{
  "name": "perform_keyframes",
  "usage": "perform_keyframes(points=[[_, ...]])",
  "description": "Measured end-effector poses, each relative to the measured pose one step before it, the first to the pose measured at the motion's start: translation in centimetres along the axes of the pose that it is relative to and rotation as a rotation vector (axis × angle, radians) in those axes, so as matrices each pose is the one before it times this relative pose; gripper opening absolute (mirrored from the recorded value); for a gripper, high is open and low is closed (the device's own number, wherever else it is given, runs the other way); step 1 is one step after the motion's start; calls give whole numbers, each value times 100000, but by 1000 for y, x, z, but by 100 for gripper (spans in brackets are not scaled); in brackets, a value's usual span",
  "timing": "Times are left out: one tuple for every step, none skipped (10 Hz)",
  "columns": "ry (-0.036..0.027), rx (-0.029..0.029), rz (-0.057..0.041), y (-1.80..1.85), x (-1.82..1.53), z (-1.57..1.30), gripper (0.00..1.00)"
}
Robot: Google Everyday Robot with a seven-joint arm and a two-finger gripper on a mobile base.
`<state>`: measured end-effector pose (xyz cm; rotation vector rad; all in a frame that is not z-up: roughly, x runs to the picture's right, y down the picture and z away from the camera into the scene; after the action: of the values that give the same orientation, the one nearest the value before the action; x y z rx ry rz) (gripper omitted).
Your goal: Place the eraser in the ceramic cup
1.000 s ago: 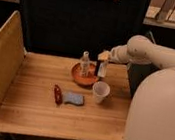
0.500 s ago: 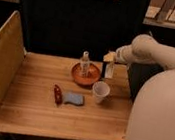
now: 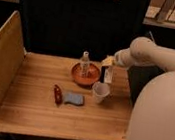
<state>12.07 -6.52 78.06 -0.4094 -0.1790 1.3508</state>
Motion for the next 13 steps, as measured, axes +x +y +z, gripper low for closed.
perform_keyframes(points=[[850, -847, -158, 509, 354, 281, 0], [776, -1156, 327, 555, 389, 346, 0], [386, -745, 614, 263, 283, 377, 0], [-160, -340, 1530, -92, 239, 378, 0], [-354, 137, 1987, -406, 220, 330, 0], [-519, 262, 1917, -420, 133, 317, 0], [-353, 169, 1718, -314, 218, 382, 0], [-174, 118, 1211, -231, 224, 266, 0], [-316, 55, 1386, -264, 208, 273, 0], [-773, -46, 1792, -374, 159, 304, 0], [-487, -187, 894, -150, 5, 75, 0], [-1378, -640, 2034, -381, -57, 139, 0], [-2123, -912, 2277, -453, -275, 50, 0]])
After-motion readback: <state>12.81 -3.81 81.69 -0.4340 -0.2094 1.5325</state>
